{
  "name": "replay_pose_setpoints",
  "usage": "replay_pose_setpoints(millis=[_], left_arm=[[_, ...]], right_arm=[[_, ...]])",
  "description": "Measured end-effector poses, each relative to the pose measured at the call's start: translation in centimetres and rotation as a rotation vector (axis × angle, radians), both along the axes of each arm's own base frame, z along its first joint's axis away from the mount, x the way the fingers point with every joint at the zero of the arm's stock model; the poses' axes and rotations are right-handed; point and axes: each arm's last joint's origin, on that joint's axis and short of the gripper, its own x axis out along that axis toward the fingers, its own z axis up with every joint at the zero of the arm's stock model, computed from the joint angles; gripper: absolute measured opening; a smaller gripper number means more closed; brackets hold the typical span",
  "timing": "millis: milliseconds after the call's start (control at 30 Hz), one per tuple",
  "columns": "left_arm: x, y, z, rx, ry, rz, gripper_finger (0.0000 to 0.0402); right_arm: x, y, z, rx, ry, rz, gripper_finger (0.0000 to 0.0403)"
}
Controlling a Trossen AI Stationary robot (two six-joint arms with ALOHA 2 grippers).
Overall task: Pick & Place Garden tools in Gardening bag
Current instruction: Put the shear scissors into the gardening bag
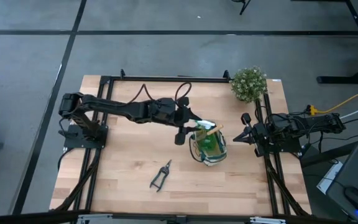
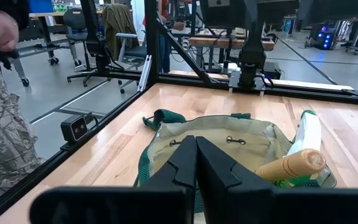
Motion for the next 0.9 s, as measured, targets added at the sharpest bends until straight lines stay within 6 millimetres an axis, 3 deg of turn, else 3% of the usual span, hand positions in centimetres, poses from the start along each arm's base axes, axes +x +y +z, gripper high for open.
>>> replay_pose_setpoints(millis=[200, 633, 900], left_arm=[[-1.0, -0.5, 0.0, -0.050, 0.090, -0.022, 0.0183], [-2.3, -2.6, -2.1, -0.113, 0.356, -0.067, 0.0182], [-4.3, -4.8, -3.9, -0.099, 0.626, -0.178, 0.0175]], right_arm=[[0.0, 0.0, 0.0, 0.000, 0.000, 0.000, 0.0012], [0.0, 0.0, 0.0, 0.000, 0.000, 0.000, 0.0012], [0.0, 0.0, 0.0, 0.000, 0.000, 0.000, 0.0012]])
